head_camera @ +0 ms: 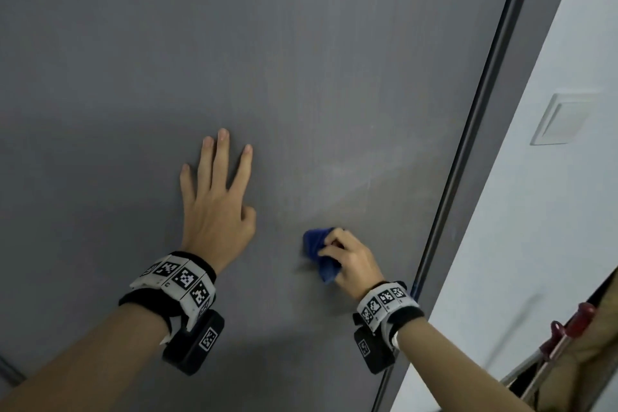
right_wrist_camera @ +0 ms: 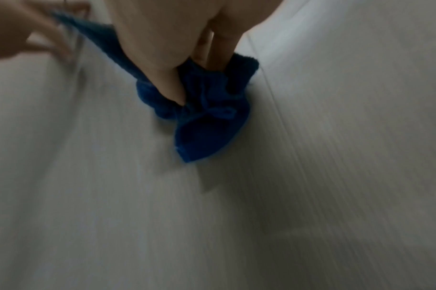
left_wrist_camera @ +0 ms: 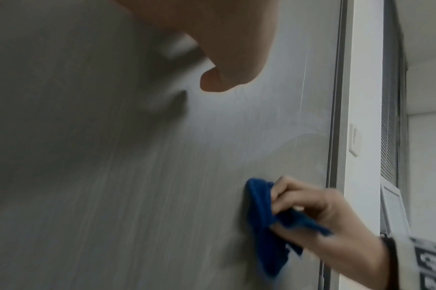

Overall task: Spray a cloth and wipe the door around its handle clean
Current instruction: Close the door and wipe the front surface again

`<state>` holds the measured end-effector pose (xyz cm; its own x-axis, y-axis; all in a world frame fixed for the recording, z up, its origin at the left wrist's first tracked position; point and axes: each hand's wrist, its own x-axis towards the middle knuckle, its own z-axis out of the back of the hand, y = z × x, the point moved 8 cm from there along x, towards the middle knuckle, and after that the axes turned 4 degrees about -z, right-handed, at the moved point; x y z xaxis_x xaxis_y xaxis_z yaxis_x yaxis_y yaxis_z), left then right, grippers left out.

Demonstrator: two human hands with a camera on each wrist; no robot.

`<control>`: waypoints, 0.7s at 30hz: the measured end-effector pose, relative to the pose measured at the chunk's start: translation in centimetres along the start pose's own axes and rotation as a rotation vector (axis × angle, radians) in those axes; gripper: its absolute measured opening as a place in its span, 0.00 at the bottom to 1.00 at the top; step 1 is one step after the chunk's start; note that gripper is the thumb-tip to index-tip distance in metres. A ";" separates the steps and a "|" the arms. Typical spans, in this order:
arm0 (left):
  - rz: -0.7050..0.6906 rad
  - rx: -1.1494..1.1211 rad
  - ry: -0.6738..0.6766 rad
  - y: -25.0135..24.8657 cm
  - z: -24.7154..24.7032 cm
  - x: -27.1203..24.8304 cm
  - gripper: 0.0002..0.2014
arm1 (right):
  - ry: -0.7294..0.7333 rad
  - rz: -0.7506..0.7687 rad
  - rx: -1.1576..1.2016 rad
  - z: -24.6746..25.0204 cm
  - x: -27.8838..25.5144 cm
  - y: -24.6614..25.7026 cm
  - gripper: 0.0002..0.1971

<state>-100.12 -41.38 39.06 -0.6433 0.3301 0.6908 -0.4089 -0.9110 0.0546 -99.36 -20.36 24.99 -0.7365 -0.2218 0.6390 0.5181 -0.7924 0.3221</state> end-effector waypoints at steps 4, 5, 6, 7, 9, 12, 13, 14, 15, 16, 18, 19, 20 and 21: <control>0.010 0.002 -0.017 0.8 0.7 0.3 0.47 | -0.480 -0.070 0.038 10.8 2.7 -1.9 0.09; 0.019 0.001 -0.023 1.2 1.0 0.5 0.47 | -0.622 -0.129 0.039 13.9 3.4 -2.6 0.09; 0.023 0.001 -0.027 1.4 1.3 0.7 0.47 | -0.753 -0.199 0.077 16.4 4.1 -3.4 0.09; 0.023 -0.001 -0.030 1.6 1.5 0.9 0.47 | -0.871 -0.271 0.155 18.3 4.7 -4.0 0.09; 0.016 -0.001 -0.038 1.9 1.8 1.0 0.47 | -1.017 -0.356 0.288 19.1 5.7 -3.9 0.09; -0.007 0.001 -0.035 2.0 1.9 0.9 0.47 | -0.920 -0.181 0.196 14.2 6.7 0.7 0.10; -0.011 0.001 -0.029 2.0 1.8 0.9 0.47 | -0.761 -0.068 0.141 10.6 6.9 2.8 0.10; -0.010 0.001 -0.026 2.1 1.8 0.9 0.48 | -0.550 0.044 0.079 6.1 6.8 4.7 0.12; -0.010 0.001 -0.024 2.1 1.8 0.8 0.48 | -0.325 0.151 0.012 1.3 6.1 6.1 0.12; -0.015 -0.002 -0.025 2.1 1.7 0.8 0.48 | -0.121 0.229 -0.049 -3.0 4.8 7.0 0.13; -0.031 -0.006 -0.035 2.2 1.6 0.8 0.47 | 0.107 0.259 -0.109 -7.0 2.7 6.7 0.14; -0.032 -0.004 -0.041 2.2 1.5 0.8 0.47 | 0.112 0.242 -0.091 -6.3 2.8 6.2 0.15; -0.027 -0.001 -0.044 2.2 1.5 0.8 0.47 | 0.044 0.236 -0.061 -4.2 3.4 6.0 0.14; -0.020 0.000 -0.044 2.1 1.4 0.8 0.47 | -0.065 0.236 -0.026 -1.3 4.3 5.7 0.11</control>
<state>-100.63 -43.37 40.71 -0.6063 0.3368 0.7204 -0.4211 -0.9044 0.0685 -100.14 -26.56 28.66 -0.5664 -0.3657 0.7385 0.6602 -0.7377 0.1410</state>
